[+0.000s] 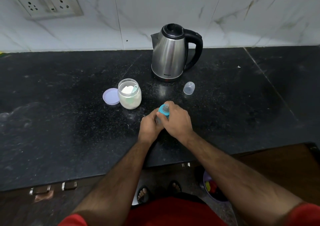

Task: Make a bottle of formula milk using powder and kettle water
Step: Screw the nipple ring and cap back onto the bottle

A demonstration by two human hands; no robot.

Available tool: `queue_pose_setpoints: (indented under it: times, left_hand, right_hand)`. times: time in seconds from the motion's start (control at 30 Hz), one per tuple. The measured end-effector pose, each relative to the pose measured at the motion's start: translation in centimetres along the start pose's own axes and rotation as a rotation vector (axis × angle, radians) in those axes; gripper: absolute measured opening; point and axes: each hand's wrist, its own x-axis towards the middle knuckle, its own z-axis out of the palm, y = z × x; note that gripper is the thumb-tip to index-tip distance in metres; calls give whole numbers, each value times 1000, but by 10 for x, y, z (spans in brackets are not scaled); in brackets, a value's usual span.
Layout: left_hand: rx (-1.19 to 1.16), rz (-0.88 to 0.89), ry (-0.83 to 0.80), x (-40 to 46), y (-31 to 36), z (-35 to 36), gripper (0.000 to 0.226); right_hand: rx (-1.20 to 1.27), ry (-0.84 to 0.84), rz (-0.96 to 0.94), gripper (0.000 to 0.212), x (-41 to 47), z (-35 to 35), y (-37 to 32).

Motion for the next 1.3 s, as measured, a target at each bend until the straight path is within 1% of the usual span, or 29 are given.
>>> queue_pose_setpoints:
  times: [0.07,0.17,0.2,0.27,0.33,0.4,0.47,0.53,0.6,0.7,0.77,0.87,1.0,1.1,1.2,1.23,1.3]
  left_hand:
    - [3,3,-12,0,1,-1,44]
    - [-4,19,-43,-1,4,-5,47]
    - [-12,21,-46,-2,4,-5,48]
    - [-19,18,-40,-2,4,-5,50]
    - [-26,1,-39,-2,4,-4,53]
    - [-33,-16,-37,-3,6,-2,56]
    - [-23,-25,-22,-4,11,-1,58]
    - [-13,-37,-7,-5,14,0,59]
    - [-8,-58,-6,-6,14,1,60]
    - [-4,-80,3,-7,14,4,63]
    - [1,-90,10,-6,13,5,64]
    - [25,-103,21,-5,10,7,66]
    - [39,-130,39,-4,8,11,66]
    - [29,-139,46,-3,6,12,66]
    - [23,-152,60,-4,8,13,64]
    - [19,-156,66,-4,9,14,64]
    - [25,-163,72,-4,11,15,64]
  right_hand:
    - [28,2,19,38,0,0,-1]
    - [78,-75,11,40,4,-6,4]
    - [108,-116,6,43,6,-10,6]
    - [179,-196,-2,57,8,-19,12]
    - [256,-207,-5,69,8,-28,19]
    - [321,-110,14,63,8,-36,31]
    - [362,6,90,52,13,-41,45]
    - [357,87,187,43,21,-42,63]
    - [291,126,229,41,30,-41,81]
    - [165,83,253,43,46,-40,102]
    - [132,57,260,46,59,-41,109]
    - [127,36,258,49,83,-42,116]
    - [147,-37,294,63,109,-40,123]
    - [178,-62,308,67,120,-39,124]
    - [167,-81,309,65,127,-36,122]
    - [152,-86,303,62,128,-36,121]
    - [117,-89,279,49,129,-36,121]
